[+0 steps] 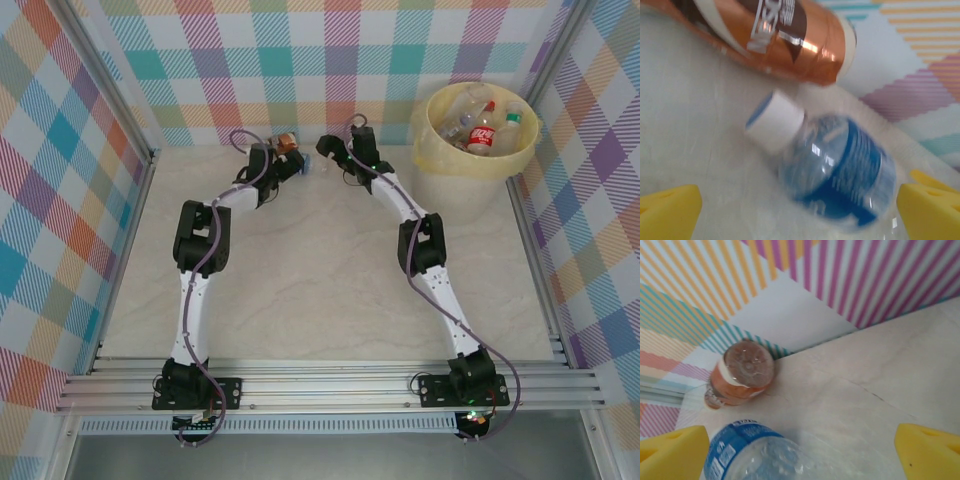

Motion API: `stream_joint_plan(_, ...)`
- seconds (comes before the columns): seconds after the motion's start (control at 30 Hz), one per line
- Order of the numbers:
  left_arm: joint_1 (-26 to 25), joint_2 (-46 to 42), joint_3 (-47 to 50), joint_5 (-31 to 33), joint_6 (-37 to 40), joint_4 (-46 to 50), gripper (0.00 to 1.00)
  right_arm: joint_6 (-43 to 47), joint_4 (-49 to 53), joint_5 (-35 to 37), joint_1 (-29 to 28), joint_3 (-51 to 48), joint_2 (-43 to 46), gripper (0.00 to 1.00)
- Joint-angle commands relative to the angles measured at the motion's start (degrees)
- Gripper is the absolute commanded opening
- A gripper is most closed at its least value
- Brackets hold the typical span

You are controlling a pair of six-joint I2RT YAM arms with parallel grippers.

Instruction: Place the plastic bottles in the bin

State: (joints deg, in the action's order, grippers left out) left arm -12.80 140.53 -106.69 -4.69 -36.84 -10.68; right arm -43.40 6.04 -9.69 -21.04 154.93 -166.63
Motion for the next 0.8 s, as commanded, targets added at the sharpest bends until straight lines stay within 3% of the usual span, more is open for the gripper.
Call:
stream_joint_plan(0.0, 2.80, 2.29, -5.44, 0.40, -1.23, -2.97, 1.00, -1.32, -5.71, -5.20, -0.57, 1.60, -1.85, 0.95)
stream_joint_plan(0.23, 4.33, 3.85, -6.76, 1.20, -6.33, 0.39, 1.00, -2.08, -5.44, -10.76, -1.41, 1.52, -1.97, 0.93)
stream_joint_plan(0.5, 4.50, 0.69, 3.94, -5.41, -22.56, -2.61, 1.00, 6.30, 2.45, -16.80, -5.03, -7.16, 5.40, 0.93)
stream_joint_plan(0.77, 4.40, -3.19, 15.60, -9.60, -33.58, -10.61, 1.00, 24.11, 8.30, -9.38, -11.12, -23.25, 15.95, 1.00)
